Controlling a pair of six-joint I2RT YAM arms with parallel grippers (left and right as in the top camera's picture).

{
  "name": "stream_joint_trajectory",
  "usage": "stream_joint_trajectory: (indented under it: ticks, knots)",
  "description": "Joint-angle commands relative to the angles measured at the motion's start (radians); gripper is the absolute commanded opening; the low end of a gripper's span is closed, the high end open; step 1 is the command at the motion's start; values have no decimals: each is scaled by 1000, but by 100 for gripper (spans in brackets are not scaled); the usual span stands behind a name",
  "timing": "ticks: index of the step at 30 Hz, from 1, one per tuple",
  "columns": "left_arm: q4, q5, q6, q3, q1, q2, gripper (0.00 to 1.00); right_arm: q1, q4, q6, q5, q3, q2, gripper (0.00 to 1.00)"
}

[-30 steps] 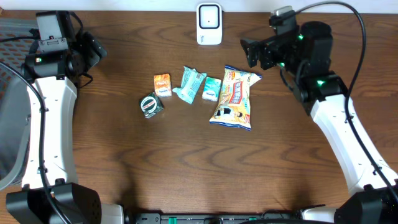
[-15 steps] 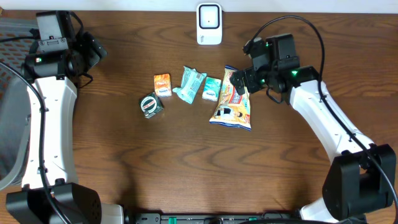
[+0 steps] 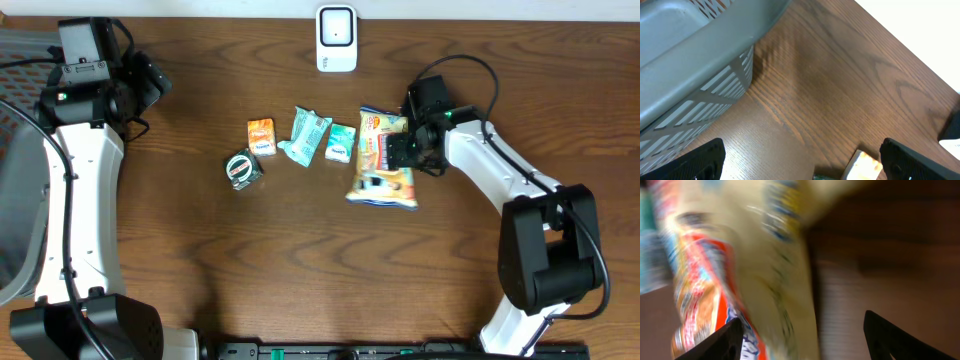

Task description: Scan the item barcode

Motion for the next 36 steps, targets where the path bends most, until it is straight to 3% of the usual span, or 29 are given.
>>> stream_joint_trajectory:
  ticks: [1, 4, 6, 9, 12, 14, 16, 22, 27, 36]
  knots:
    - [-1, -13, -16, 16, 0, 1, 98, 4, -35, 91, 325, 9, -72, 69]
    - [-1, -13, -16, 16, 0, 1, 98, 4, -64, 90, 506, 9, -129, 66]
    - [-1, -13, -16, 16, 0, 1, 98, 4, -60, 80, 527, 9, -154, 65]
    - [-1, -13, -16, 16, 0, 1, 98, 5, -5, -61, 286, 9, -170, 68]
    - [-1, -13, -16, 16, 0, 1, 98, 11, 58, -246, -75, 7, -158, 70]
    - [-1, -13, -16, 16, 0, 1, 97, 26, 75, -264, -89, 7, -143, 71]
    - [-1, -13, -16, 16, 0, 1, 98, 51, 76, -270, 1, 7, -120, 72]
    - [-1, -13, -16, 16, 0, 1, 98, 173, 69, -270, 321, 7, -35, 89]
    - [-1, -13, -16, 16, 0, 1, 98, 270, 85, -269, 566, 7, 50, 92]
    - [-1, -13, -16, 16, 0, 1, 98, 307, 80, -246, 662, 7, 213, 92]
